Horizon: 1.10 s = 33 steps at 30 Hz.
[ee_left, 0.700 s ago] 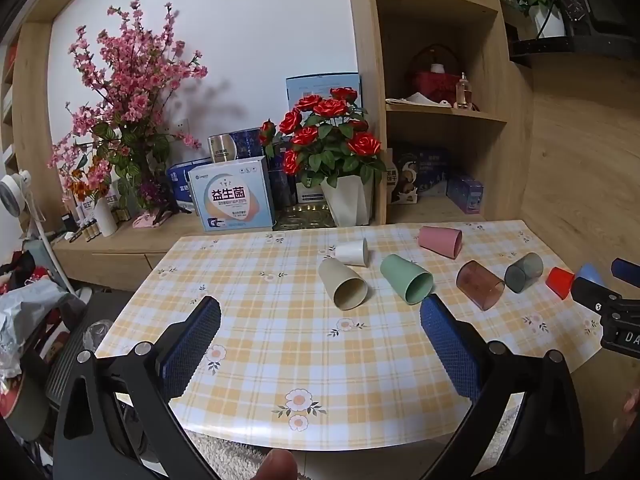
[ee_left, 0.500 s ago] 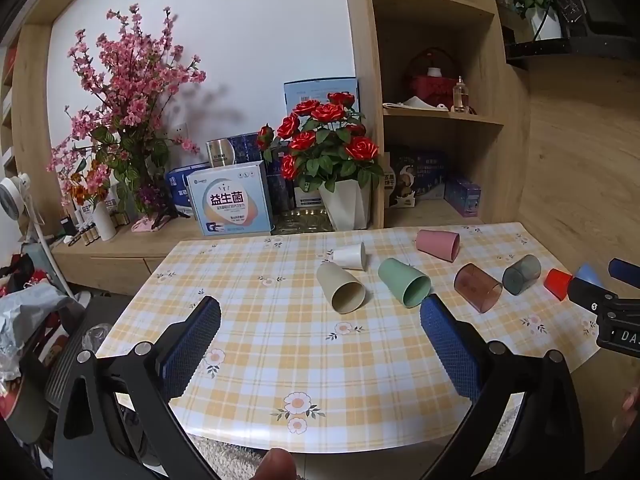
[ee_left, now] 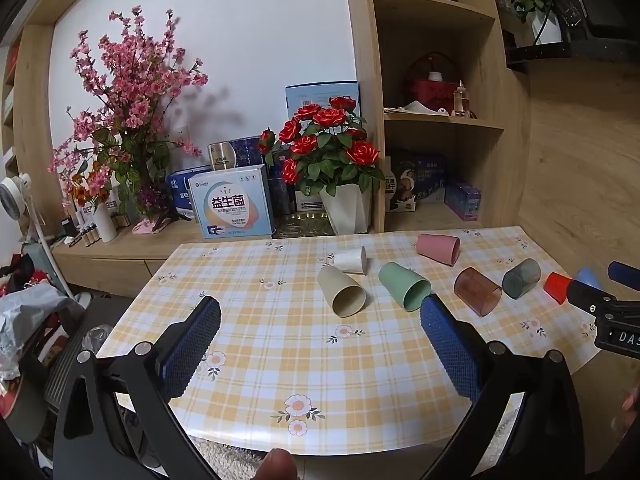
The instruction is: Flip cup upside down
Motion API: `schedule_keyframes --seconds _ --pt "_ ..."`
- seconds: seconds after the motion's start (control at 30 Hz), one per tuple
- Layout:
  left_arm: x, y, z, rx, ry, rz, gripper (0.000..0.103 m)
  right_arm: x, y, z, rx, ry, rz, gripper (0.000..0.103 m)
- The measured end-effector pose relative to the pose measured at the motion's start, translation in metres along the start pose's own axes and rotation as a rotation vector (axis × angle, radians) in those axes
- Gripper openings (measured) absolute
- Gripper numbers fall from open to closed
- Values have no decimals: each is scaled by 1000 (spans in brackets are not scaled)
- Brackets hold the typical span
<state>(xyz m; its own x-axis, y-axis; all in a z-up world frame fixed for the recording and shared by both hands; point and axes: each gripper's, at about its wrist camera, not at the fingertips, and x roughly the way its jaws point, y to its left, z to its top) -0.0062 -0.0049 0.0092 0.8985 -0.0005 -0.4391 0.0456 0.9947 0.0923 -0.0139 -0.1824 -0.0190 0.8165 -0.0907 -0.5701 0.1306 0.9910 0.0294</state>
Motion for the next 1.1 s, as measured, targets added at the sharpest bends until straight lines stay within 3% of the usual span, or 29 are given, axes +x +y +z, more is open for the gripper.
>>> schedule_keyframes --seconds 1.1 --pt "-3 2 -1 -5 -5 -1 98 1 0 1 2 4 1 92"
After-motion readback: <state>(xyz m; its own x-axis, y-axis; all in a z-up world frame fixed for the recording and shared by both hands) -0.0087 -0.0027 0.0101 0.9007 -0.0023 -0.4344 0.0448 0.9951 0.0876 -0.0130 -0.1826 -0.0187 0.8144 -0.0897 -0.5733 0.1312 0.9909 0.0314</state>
